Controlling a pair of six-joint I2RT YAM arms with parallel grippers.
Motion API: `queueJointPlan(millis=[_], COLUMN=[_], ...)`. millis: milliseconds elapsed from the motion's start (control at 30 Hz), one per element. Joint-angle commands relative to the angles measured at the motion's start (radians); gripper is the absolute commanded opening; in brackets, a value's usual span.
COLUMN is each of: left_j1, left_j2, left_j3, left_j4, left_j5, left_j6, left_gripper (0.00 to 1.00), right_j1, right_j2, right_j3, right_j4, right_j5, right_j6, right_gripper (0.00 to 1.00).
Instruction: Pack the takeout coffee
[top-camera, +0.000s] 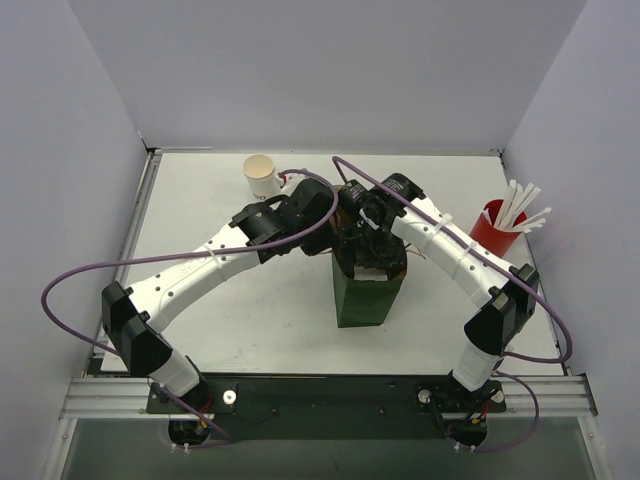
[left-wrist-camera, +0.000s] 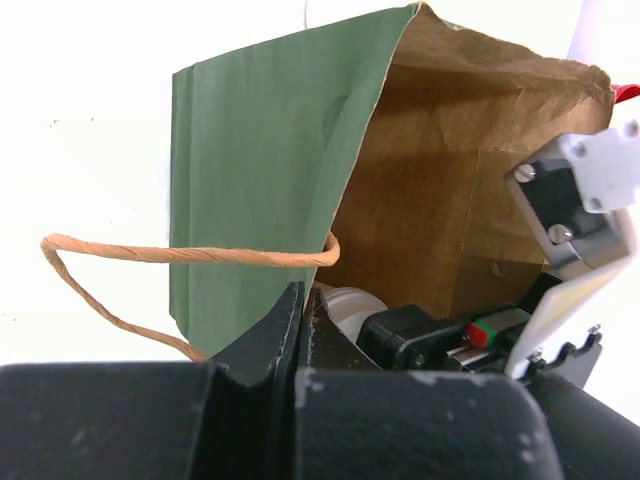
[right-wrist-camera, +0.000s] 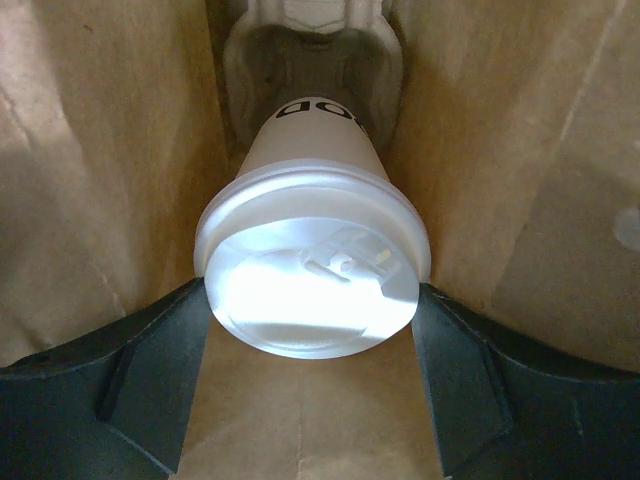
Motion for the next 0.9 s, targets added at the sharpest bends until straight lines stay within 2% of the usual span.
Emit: queueJointPlan(millis=[0, 867], left_j1=[-0.001, 0.002], left_j2=[-0.050, -0.059], left_j3=[-0.013, -0.019], left_j4=[0.055, 0.055], left_j5=[-0.002, 0.012], left_j6=[-0.026, -0.003], left_gripper=[0.00, 0.00], right_j1=[0.011, 0.008], right_j2=[-0.034, 0.003], right_j3=[-0.033, -0.118], right_j4=[-0.007, 0.075], right_j5=[0.003, -0.008], right_j6=[0.009, 0.011], right_gripper=[0.42, 0.42])
